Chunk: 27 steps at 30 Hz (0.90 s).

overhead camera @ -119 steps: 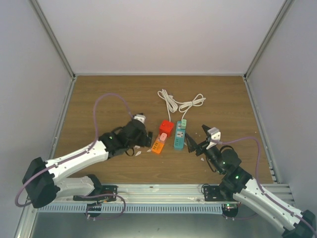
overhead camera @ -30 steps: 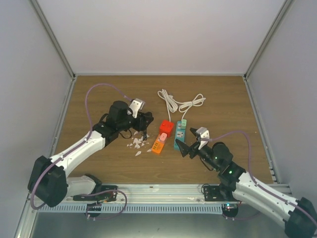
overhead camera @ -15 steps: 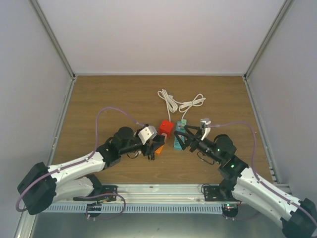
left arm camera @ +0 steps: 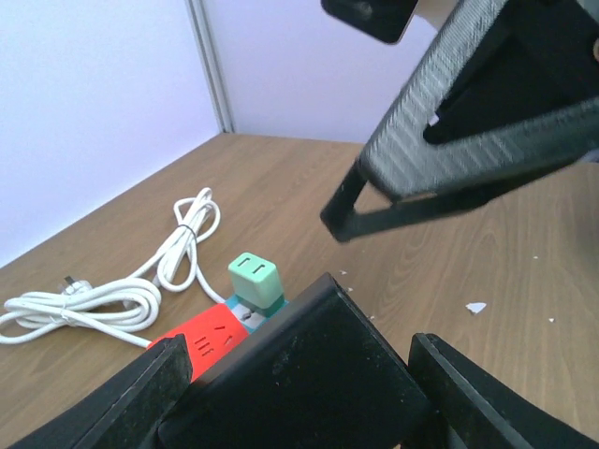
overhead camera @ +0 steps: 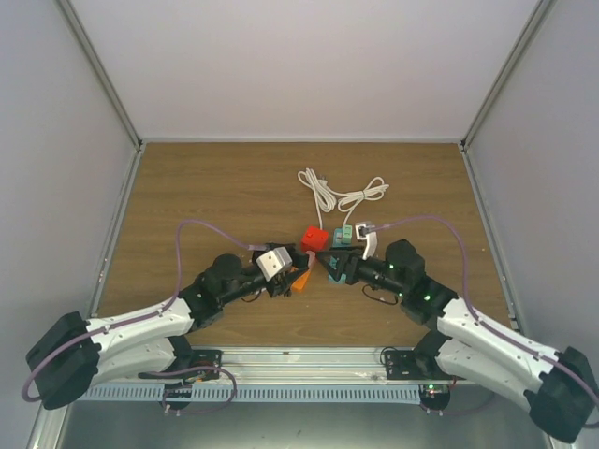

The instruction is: Insert the plug

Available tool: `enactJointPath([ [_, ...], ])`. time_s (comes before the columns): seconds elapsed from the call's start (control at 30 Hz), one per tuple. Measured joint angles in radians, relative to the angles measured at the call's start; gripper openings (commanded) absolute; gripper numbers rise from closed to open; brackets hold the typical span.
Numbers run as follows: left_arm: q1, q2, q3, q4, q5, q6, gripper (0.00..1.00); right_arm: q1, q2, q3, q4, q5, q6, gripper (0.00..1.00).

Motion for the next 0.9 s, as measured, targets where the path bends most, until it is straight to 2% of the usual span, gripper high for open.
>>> enactJointPath([
  [0.37,-0.003,0.059,0.0,0.019,-0.039,0.031,0.48,0.127,0.149,0.099,-0.008,0.01,-0.085,0.7],
  [0.53,-0.003,0.063,0.001,0.022,-0.045,0.039,0.48,0.137,0.172,0.103,-0.012,0.014,-0.102,0.69],
  [0.7,-0.004,0.062,0.001,0.023,-0.043,0.039,0.49,0.137,0.172,0.103,-0.017,0.046,-0.11,0.6],
  [0.9,-0.004,0.063,0.001,0.024,-0.038,0.039,0.49,0.137,0.183,0.118,-0.02,0.056,-0.118,0.58],
])
